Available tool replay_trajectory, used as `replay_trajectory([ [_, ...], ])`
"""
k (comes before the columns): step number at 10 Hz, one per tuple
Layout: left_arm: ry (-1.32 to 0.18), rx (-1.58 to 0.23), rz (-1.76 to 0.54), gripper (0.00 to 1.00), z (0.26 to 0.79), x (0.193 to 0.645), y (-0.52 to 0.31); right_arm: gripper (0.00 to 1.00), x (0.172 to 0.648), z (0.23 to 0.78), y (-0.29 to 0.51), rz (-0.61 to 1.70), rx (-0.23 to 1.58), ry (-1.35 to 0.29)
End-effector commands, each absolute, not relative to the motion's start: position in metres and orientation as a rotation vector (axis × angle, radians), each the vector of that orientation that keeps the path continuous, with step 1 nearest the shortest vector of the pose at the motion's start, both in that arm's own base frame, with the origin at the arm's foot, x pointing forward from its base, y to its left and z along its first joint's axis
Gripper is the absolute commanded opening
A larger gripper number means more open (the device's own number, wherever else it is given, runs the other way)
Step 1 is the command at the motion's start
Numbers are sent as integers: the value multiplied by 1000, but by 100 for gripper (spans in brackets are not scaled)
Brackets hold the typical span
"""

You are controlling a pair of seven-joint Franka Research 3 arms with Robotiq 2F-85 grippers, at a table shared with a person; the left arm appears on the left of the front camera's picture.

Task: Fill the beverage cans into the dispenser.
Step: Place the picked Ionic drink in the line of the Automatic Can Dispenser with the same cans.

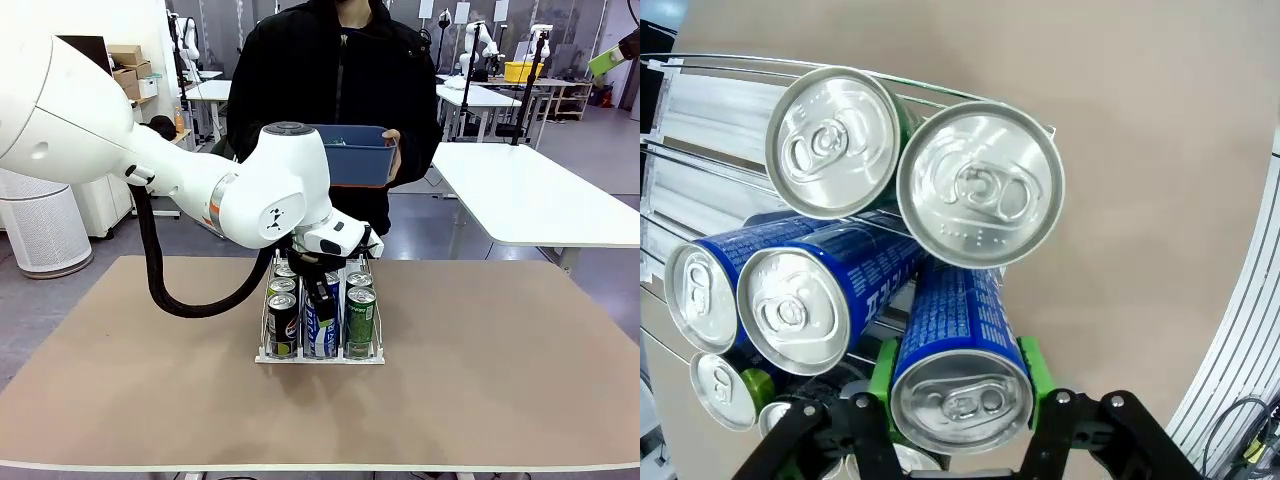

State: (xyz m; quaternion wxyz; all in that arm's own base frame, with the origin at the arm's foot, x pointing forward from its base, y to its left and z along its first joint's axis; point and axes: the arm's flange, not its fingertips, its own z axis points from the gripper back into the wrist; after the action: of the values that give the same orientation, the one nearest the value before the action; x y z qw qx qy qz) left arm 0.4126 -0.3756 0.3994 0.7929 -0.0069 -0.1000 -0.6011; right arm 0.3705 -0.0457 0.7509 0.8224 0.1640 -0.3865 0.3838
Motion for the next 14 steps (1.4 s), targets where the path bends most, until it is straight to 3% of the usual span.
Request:
replay_trajectory([
  [1,-217,-9,-1289,57,400,412,-376,100,370,751,-44,818,365,-820],
  [4,-217,-9,-1289,57,400,412,-376,100,370,751,-44,818,365,-820],
  [5,-215,-14,-1291,77,400,413,-375,100,370,751,-44,818,365,-820],
  [6,-219,-17,-1254,77,407,412,-373,100,370,751,-44,818,365,-820],
  [7,-231,-3,-1221,97,417,410,-370,100,370,751,-44,818,365,-820],
  [8,-248,19,-1190,82,428,407,-369,100,370,751,-44,818,365,-820],
  [9,-276,24,-1165,100,438,404,-369,100,370,751,-44,818,365,-820],
  [14,-305,35,-1164,100,468,382,-369,100,370,751,-44,818,365,-820],
])
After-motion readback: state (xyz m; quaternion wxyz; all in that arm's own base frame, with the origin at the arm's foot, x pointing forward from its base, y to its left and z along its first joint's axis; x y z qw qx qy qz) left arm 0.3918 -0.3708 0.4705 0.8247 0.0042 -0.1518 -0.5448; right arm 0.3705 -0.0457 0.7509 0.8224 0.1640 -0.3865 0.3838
